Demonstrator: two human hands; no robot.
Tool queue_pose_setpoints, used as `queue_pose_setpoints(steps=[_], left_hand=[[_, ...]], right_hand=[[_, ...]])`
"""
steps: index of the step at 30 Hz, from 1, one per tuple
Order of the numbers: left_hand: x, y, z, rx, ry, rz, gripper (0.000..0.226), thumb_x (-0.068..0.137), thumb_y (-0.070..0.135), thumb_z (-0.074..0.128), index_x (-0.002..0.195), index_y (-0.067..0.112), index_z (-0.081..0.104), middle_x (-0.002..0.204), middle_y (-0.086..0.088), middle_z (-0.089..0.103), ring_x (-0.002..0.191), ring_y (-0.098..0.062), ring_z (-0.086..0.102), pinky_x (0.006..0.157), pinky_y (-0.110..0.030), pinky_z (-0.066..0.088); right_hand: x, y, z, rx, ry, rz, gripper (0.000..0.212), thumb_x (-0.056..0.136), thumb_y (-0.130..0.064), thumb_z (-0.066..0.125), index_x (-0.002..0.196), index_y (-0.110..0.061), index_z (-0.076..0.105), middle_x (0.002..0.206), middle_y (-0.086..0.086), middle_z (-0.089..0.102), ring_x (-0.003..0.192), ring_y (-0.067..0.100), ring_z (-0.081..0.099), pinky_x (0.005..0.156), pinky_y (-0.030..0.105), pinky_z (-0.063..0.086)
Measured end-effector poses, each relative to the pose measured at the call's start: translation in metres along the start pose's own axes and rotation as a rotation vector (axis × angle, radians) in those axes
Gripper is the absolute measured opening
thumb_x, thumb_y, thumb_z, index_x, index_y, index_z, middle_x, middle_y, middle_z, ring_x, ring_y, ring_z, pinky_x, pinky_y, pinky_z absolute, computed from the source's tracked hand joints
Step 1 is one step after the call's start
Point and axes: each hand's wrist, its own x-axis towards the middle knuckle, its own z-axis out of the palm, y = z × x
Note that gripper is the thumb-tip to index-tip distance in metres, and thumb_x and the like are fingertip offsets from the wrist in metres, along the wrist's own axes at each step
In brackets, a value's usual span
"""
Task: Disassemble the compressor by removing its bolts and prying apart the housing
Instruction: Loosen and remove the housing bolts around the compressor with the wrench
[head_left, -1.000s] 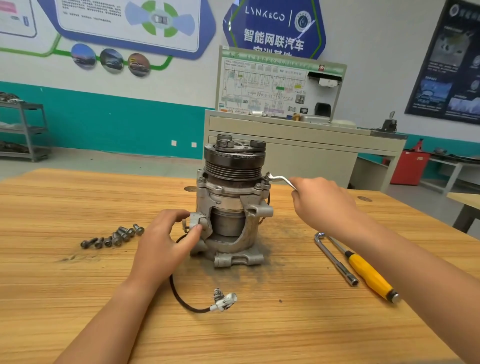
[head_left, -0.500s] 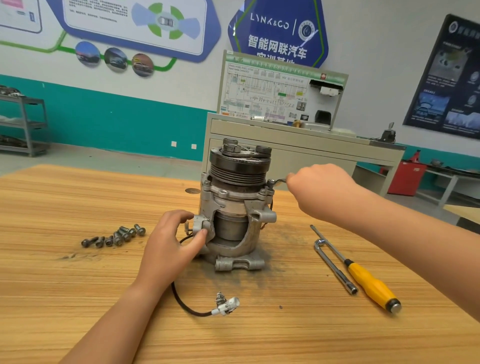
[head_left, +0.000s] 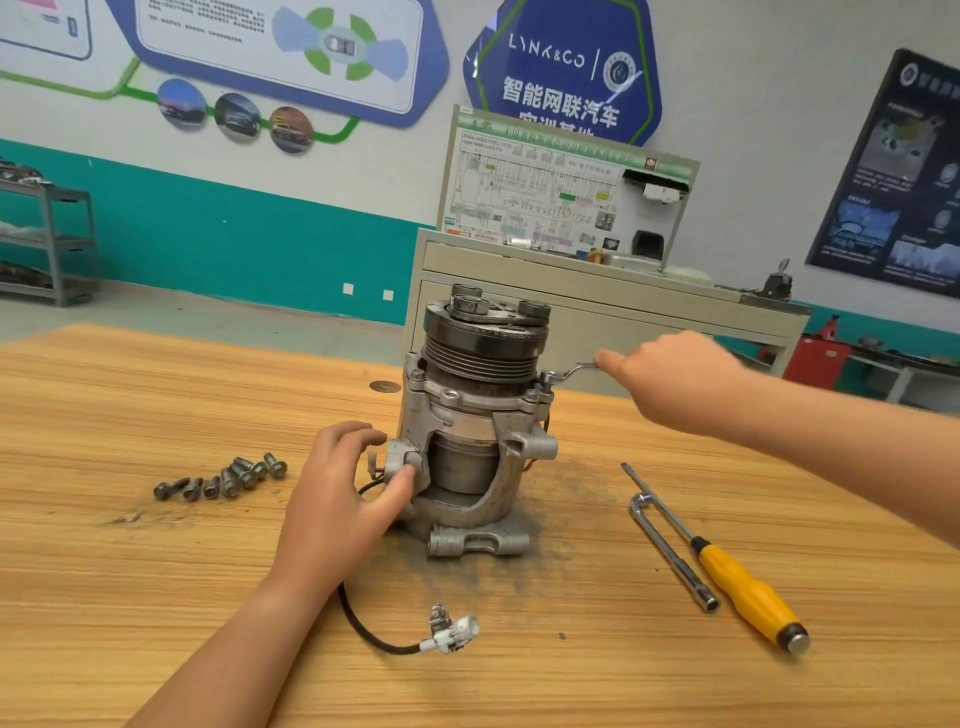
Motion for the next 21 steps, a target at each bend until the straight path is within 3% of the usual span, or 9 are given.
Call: queue_pose_setpoints(steps=[2, 4, 6, 8, 12, 14, 16, 18, 21], left_hand=[[0.001, 0.000, 0.003, 0.013, 0.025, -0.025, 0.041, 0.080, 0.027, 0.068, 0.117, 0.013, 0.057, 0.119, 0.011, 0.042, 0.114, -0.004, 0.040, 0.088, -0.017, 0.029], [0.001, -0.002, 0.005, 0.023, 0.043, -0.045, 0.048, 0.080, 0.032, 0.067, 0.123, 0.014, 0.053, 0.124, 0.010, 0.039, 0.118, -0.004, 0.037, 0.093, -0.022, 0.029], [0.001, -0.004, 0.004, 0.022, 0.062, -0.039, 0.052, 0.080, 0.036, 0.067, 0.125, 0.016, 0.051, 0.124, 0.013, 0.035, 0.120, -0.003, 0.033, 0.096, -0.024, 0.028], [0.002, -0.005, 0.003, -0.022, 0.078, -0.027, 0.055, 0.078, 0.044, 0.068, 0.125, 0.022, 0.049, 0.126, 0.015, 0.033, 0.123, -0.004, 0.033, 0.099, -0.026, 0.027], [-0.001, 0.000, 0.005, -0.097, -0.058, -0.015, 0.071, 0.064, 0.056, 0.062, 0.127, 0.041, 0.032, 0.132, 0.021, 0.027, 0.125, 0.002, 0.027, 0.101, -0.026, 0.024], [-0.002, 0.002, 0.007, -0.099, -0.143, -0.024, 0.080, 0.059, 0.066, 0.058, 0.128, 0.046, 0.025, 0.131, 0.024, 0.026, 0.126, 0.002, 0.027, 0.103, -0.028, 0.026], [-0.003, 0.002, 0.008, -0.094, -0.181, -0.028, 0.081, 0.056, 0.070, 0.054, 0.128, 0.048, 0.023, 0.126, 0.028, 0.030, 0.123, 0.003, 0.031, 0.101, -0.029, 0.031], [-0.004, 0.000, 0.007, -0.118, -0.186, -0.024, 0.076, 0.060, 0.067, 0.057, 0.127, 0.049, 0.025, 0.119, 0.038, 0.031, 0.112, 0.017, 0.035, 0.093, -0.019, 0.033], [-0.004, -0.002, 0.007, -0.145, -0.150, -0.033, 0.062, 0.072, 0.053, 0.062, 0.127, 0.043, 0.034, 0.114, 0.041, 0.035, 0.103, 0.030, 0.035, 0.077, -0.007, 0.033]], right_hand=[[0.007, -0.006, 0.016, 0.070, 0.054, 0.067, 0.035, 0.091, -0.001, 0.038, 0.123, -0.015, 0.041, 0.073, -0.004, 0.053, 0.056, 0.014, 0.049, 0.042, 0.022, 0.032], [0.016, -0.011, 0.026, 0.138, 0.228, 0.084, 0.031, 0.086, 0.005, 0.047, 0.113, -0.009, 0.052, 0.086, 0.002, 0.064, 0.066, 0.020, 0.059, 0.050, 0.026, 0.041], [0.026, -0.014, 0.035, 0.211, 0.506, 0.038, 0.030, 0.066, 0.015, 0.069, 0.092, 0.000, 0.065, 0.080, 0.012, 0.070, 0.067, 0.026, 0.067, 0.055, 0.029, 0.051], [0.039, -0.017, 0.038, 0.236, 0.671, -0.001, 0.031, 0.052, 0.014, 0.079, 0.079, 0.002, 0.070, 0.077, 0.015, 0.071, 0.068, 0.028, 0.070, 0.061, 0.037, 0.056], [0.056, -0.025, 0.038, 0.333, 0.729, -0.047, 0.026, 0.056, 0.015, 0.075, 0.078, 0.001, 0.071, 0.074, 0.013, 0.072, 0.067, 0.026, 0.070, 0.069, 0.043, 0.055], [0.056, -0.027, 0.035, 0.396, 0.709, -0.044, 0.017, 0.069, 0.012, 0.063, 0.081, 0.003, 0.070, 0.068, 0.014, 0.070, 0.059, 0.031, 0.067, 0.059, 0.042, 0.055], [0.053, -0.027, 0.033, 0.604, 0.689, 0.146, 0.016, 0.086, 0.001, 0.051, 0.093, 0.003, 0.066, 0.062, 0.016, 0.064, 0.051, 0.029, 0.058, 0.046, 0.033, 0.046], [0.046, -0.023, 0.030, 0.761, 0.618, 0.375, 0.022, 0.097, -0.014, 0.043, 0.109, -0.001, 0.056, 0.065, 0.013, 0.059, 0.054, 0.027, 0.053, 0.049, 0.030, 0.037], [0.025, -0.022, 0.021, 0.826, 0.605, 0.322, 0.025, 0.099, -0.018, 0.037, 0.114, -0.002, 0.050, 0.061, 0.006, 0.051, 0.052, 0.029, 0.050, 0.050, 0.030, 0.031]])
